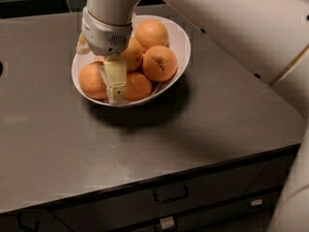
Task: Pick orange from white bowl
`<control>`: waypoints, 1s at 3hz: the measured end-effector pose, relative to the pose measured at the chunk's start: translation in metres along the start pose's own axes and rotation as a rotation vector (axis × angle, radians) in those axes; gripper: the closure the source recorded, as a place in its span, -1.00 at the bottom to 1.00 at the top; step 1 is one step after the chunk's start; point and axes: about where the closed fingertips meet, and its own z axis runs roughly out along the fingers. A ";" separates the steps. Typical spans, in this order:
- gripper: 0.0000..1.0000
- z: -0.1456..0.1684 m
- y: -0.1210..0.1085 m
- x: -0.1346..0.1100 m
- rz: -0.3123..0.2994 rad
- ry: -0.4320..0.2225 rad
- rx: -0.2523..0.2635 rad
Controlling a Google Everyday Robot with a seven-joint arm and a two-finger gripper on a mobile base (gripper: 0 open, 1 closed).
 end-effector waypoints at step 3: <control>-0.60 0.001 -0.008 0.009 0.002 0.025 0.001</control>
Offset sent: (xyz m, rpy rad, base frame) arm 0.0168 -0.0067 -0.0026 -0.0404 -0.0058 -0.0062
